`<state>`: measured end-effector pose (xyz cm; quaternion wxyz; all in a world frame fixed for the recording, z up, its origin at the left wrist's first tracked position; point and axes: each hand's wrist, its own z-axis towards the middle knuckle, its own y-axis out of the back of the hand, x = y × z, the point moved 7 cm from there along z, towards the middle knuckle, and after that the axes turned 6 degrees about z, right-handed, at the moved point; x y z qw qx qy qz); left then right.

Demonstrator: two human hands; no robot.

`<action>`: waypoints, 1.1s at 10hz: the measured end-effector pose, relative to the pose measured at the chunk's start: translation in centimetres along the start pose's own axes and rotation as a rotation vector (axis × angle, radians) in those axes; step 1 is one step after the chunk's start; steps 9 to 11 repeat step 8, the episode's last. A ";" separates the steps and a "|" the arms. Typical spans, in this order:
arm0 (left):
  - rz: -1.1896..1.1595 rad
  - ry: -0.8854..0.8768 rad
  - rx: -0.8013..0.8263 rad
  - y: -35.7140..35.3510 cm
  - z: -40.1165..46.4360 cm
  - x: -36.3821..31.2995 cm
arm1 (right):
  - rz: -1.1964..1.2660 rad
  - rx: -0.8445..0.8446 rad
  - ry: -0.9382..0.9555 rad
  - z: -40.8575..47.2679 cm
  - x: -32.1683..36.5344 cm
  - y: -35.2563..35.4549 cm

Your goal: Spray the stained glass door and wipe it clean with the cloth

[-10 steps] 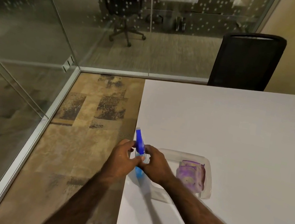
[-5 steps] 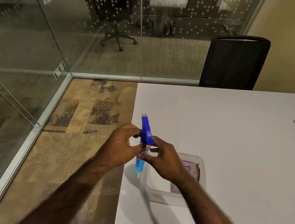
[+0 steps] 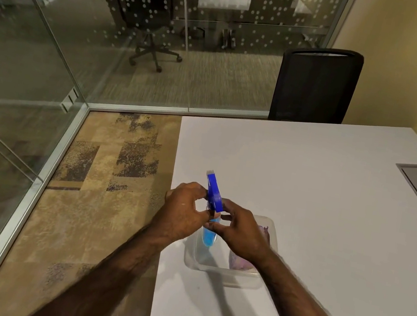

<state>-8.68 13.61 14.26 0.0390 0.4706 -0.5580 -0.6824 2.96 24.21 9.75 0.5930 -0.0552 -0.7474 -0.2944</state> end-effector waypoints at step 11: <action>0.003 0.236 0.096 -4.7 -3.9 3.6 | -0.033 -0.347 0.044 -4.0 -6.1 0.5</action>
